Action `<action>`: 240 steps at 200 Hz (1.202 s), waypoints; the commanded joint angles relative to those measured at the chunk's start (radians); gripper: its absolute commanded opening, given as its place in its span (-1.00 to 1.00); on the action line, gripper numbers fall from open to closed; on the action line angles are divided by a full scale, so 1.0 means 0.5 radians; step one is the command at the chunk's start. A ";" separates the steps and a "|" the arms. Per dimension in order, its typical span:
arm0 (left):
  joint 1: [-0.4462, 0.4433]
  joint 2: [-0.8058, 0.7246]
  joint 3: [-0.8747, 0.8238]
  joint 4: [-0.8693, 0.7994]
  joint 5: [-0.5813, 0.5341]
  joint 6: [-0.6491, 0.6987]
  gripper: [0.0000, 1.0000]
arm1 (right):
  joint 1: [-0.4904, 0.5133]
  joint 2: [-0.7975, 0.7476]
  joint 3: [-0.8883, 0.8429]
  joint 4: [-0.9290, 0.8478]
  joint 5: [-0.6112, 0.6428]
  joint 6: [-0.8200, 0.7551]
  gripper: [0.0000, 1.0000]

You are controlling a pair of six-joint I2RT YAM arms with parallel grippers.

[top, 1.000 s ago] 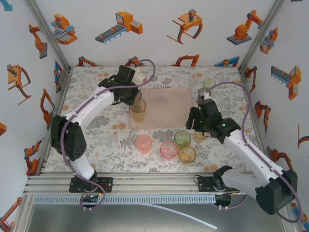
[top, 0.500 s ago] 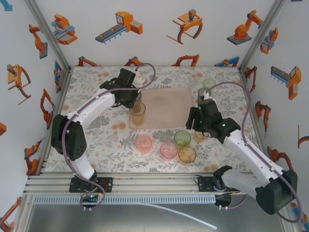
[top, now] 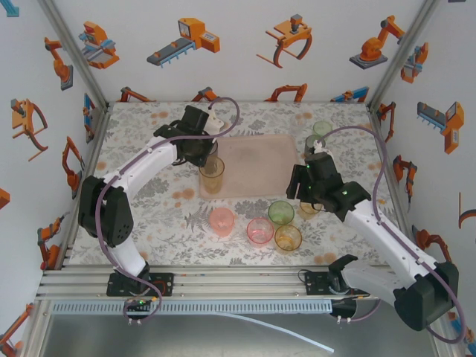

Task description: Place the glasses into the tray

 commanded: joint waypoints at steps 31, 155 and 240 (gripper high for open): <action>-0.005 -0.015 -0.017 -0.051 -0.003 0.004 -0.74 | -0.008 -0.051 -0.015 -0.022 0.051 0.021 0.21; -0.006 -0.100 -0.013 -0.162 -0.059 0.016 -0.75 | -0.008 -0.052 -0.062 0.024 0.042 0.020 0.22; -0.002 -0.119 -0.035 -0.167 -0.086 0.013 -0.60 | -0.008 -0.089 -0.098 0.025 0.047 0.027 0.22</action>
